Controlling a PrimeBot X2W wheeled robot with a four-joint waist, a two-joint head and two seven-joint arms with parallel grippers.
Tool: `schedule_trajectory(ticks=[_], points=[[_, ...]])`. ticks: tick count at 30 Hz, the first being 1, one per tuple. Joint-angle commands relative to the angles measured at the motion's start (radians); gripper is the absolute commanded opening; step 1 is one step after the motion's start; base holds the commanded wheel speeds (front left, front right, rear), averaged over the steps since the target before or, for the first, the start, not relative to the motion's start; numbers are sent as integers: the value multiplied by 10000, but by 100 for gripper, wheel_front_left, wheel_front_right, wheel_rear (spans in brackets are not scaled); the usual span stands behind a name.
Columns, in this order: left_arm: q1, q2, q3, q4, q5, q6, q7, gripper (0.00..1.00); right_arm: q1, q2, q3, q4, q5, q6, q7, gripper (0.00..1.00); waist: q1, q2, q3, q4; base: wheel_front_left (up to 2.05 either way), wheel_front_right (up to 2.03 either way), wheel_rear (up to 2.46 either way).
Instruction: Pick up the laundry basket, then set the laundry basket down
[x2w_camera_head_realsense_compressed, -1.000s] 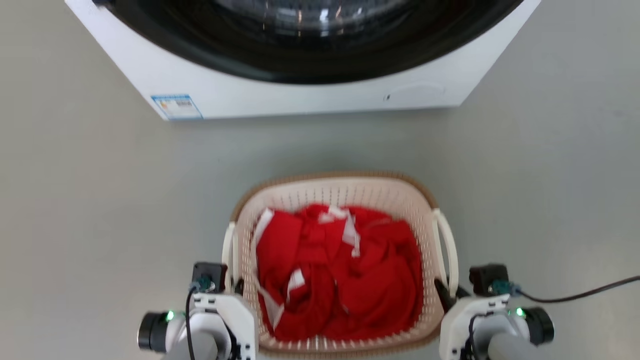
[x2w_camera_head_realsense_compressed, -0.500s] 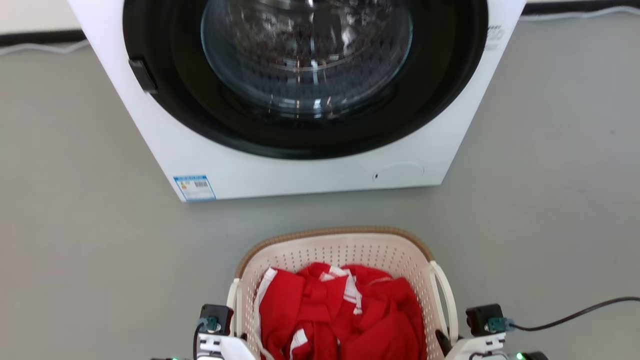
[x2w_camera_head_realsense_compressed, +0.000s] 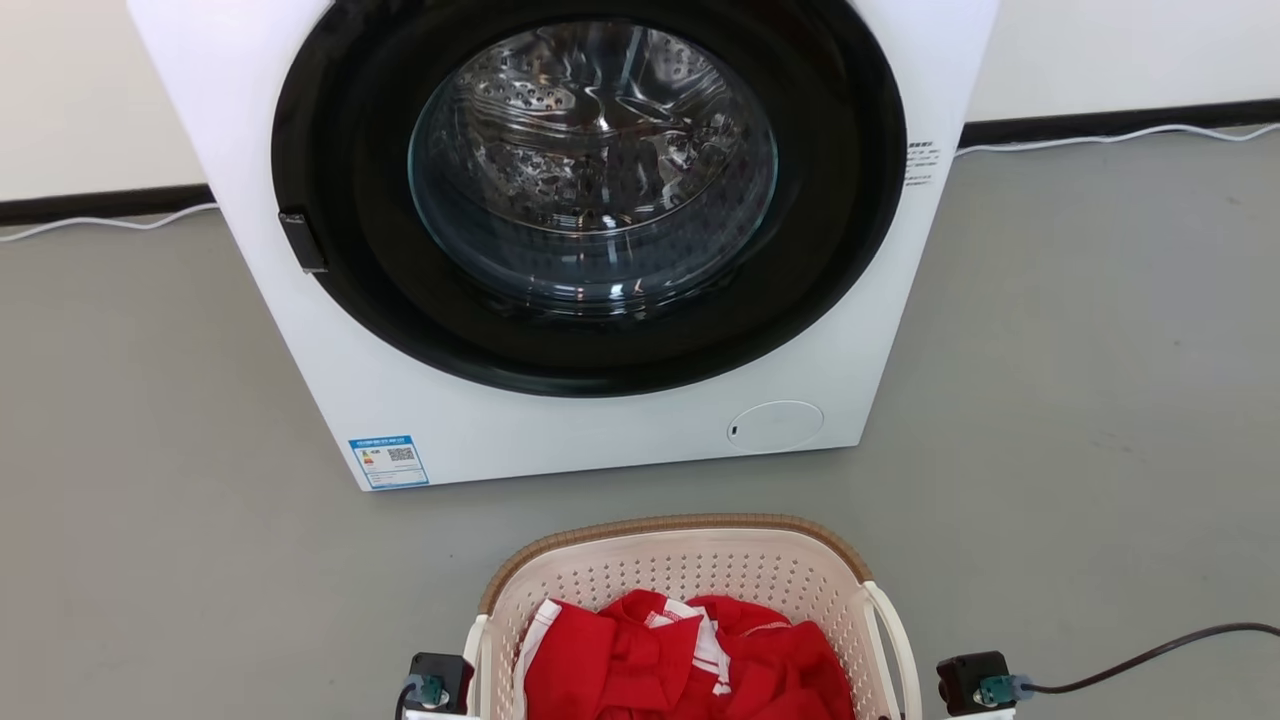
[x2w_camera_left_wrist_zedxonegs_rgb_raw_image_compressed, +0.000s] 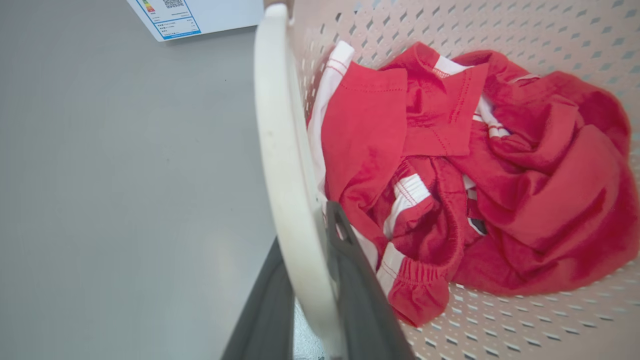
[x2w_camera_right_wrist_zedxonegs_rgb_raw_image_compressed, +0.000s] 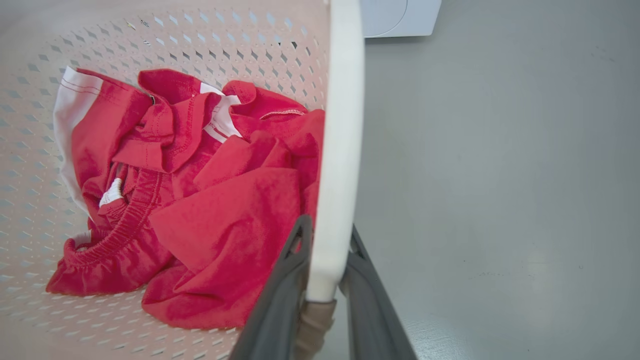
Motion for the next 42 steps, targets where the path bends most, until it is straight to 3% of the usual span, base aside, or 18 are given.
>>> schedule_trajectory(ticks=[1,42], points=[[-136,399,142,-19,-34,-35,-16,0,38,-223,184,16,70,33,-37,0,1,0,-55,-45,0,0,0],[-439,399,-798,277,-886,85,605,0,-318,-223,1137,326,962,33,281,0,1,0,-278,-294,0,0,0]])
